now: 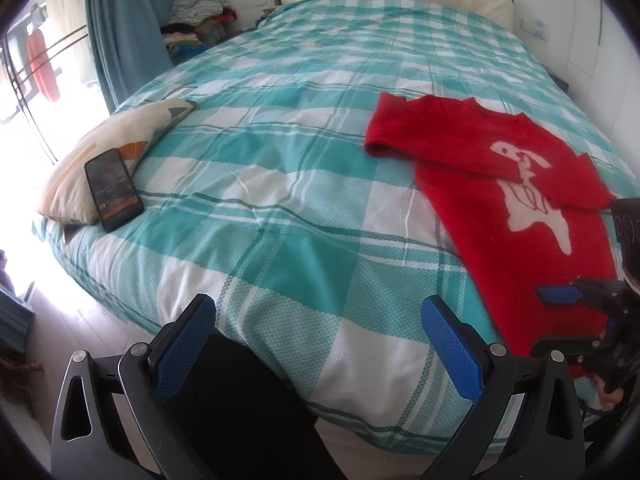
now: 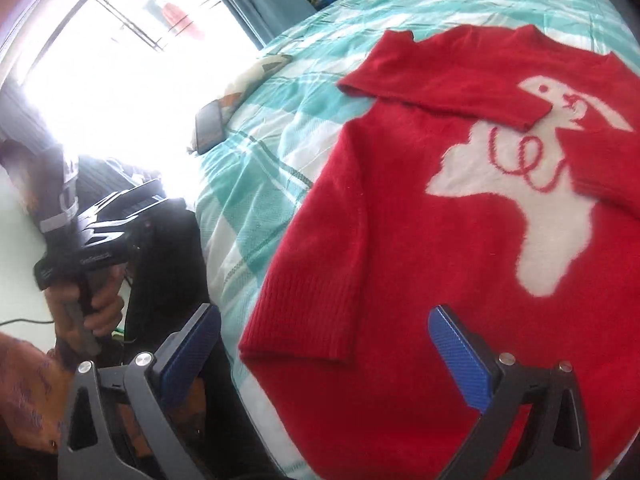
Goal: Fold small clothes
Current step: 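Lower both open grippers to the sweater hem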
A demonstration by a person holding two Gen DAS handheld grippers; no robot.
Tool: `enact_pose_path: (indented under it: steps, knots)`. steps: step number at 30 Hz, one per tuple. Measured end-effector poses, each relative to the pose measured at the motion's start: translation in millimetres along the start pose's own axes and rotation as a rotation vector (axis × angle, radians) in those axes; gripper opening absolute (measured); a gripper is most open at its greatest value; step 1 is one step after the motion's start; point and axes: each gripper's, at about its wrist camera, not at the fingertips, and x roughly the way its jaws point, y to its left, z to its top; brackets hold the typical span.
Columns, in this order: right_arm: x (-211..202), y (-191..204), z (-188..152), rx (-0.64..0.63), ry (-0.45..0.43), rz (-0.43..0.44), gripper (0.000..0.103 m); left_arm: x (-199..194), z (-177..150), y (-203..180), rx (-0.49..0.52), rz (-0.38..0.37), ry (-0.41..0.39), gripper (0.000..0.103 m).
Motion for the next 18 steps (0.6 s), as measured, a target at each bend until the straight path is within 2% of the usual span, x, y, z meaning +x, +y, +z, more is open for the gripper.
enact_pose_path:
  steps: [2,5,7,9,11,14,16,18]
  knots:
    - [20.3,26.3,-0.7,-0.011,-0.019,0.083,0.103,-0.9,-0.9,5.5,-0.007,0.011,-0.002,0.103]
    - [33.5,77.4,-11.7,-0.156,-0.025,0.16,0.103,-0.6,0.3,14.7,-0.029,0.012,-0.008,0.103]
    - [34.0,98.4,-22.4,-0.212,0.003,0.226,0.103,1.6,1.4,18.4,-0.043,0.002,-0.007,0.103]
    - [26.9,108.3,-35.3,-0.242,0.021,0.238,0.103,6.4,1.2,17.0,-0.042,-0.021,0.005,0.103]
    - [9.9,107.5,-49.1,-0.256,0.002,0.205,0.103,12.6,-1.8,10.9,-0.026,-0.064,0.026,0.103]
    - [-26.6,83.5,-74.2,-0.156,-0.051,0.117,0.103,24.1,-11.7,-2.3,-0.01,-0.158,0.081,0.103]
    - [-59.7,60.4,-95.6,-0.071,-0.092,0.017,0.103,31.0,-20.0,-14.5,0.002,-0.207,0.115,0.103]
    - [-91.0,41.5,-120.6,-0.007,-0.081,-0.125,0.103,35.9,-26.9,-30.1,0.03,-0.247,0.143,0.102]
